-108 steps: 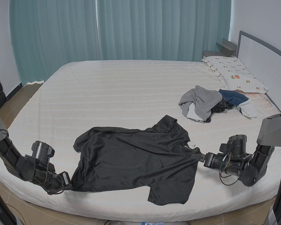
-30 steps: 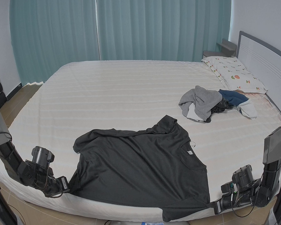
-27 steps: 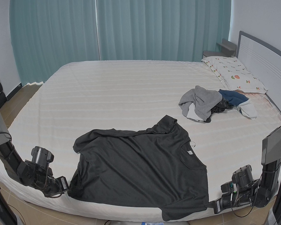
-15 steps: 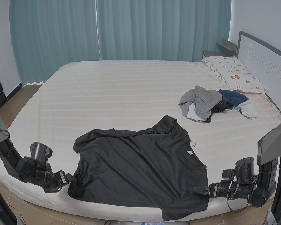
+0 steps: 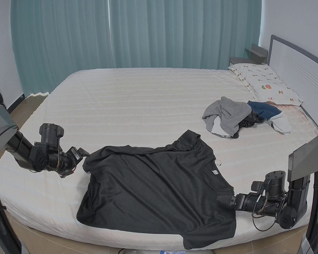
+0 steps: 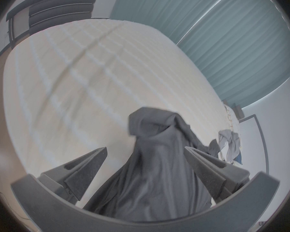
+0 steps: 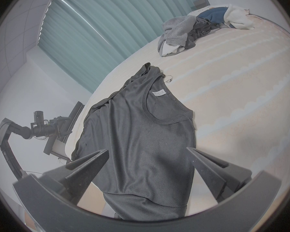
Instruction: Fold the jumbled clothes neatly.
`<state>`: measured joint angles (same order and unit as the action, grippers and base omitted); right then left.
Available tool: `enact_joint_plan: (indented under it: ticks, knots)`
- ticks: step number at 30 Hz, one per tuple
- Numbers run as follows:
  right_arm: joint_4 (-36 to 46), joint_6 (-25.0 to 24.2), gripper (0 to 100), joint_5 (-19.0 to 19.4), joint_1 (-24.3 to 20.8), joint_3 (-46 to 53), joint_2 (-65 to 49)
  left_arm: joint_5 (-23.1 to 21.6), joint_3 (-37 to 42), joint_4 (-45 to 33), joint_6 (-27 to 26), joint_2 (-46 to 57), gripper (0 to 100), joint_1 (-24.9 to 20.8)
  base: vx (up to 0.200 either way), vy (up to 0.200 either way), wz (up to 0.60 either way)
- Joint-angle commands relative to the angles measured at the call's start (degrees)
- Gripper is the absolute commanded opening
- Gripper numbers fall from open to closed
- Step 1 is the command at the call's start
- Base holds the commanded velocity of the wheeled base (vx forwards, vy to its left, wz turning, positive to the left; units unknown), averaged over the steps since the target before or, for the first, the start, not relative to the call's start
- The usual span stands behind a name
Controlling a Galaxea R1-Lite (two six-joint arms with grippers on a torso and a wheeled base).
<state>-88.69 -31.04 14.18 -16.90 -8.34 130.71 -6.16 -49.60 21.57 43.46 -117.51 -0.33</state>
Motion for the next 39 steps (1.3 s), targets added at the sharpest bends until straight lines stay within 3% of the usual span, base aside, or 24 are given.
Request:
enact_joint_plan:
  ticks: [1, 5, 12, 21, 32, 39]
  knots:
    - [-0.3, -1.0, 100, 0.2, -0.3, -1.2, 2.2, 0.4, -16.0, -0.5, 0.9, -14.4, 100, -0.7, 0.0, 0.0, 0.0]
    - [-0.3, -1.0, 100, 0.2, -0.4, -1.2, 2.3, 0.8, -20.5, -0.6, 0.7, -18.1, 100, -1.7, 0.0, 0.0, 0.0]
    - [-0.3, -1.0, 100, 0.2, -0.2, -1.8, 3.1, 0.0, -17.6, -0.1, 1.3, -17.9, 100, -1.2, 0.0, 0.0, 0.0]
    - [-0.3, -1.1, 100, 0.2, -0.2, -2.1, 3.3, 0.3, -8.9, 17.0, 1.3, -18.9, 100, -0.5, 0.0, 0.0, 0.0]
    - [-0.2, -1.1, 100, 0.2, -0.5, -2.1, 3.4, 3.7, -6.6, 17.2, -2.0, -17.1, 100, -0.6, 0.0, 0.0, 0.0]
    - [-0.2, -1.1, 100, 0.1, -0.7, -2.3, 3.5, 3.7, -10.2, 17.3, -1.9, -19.7, 100, -0.7, 0.0, 0.0, 0.0]
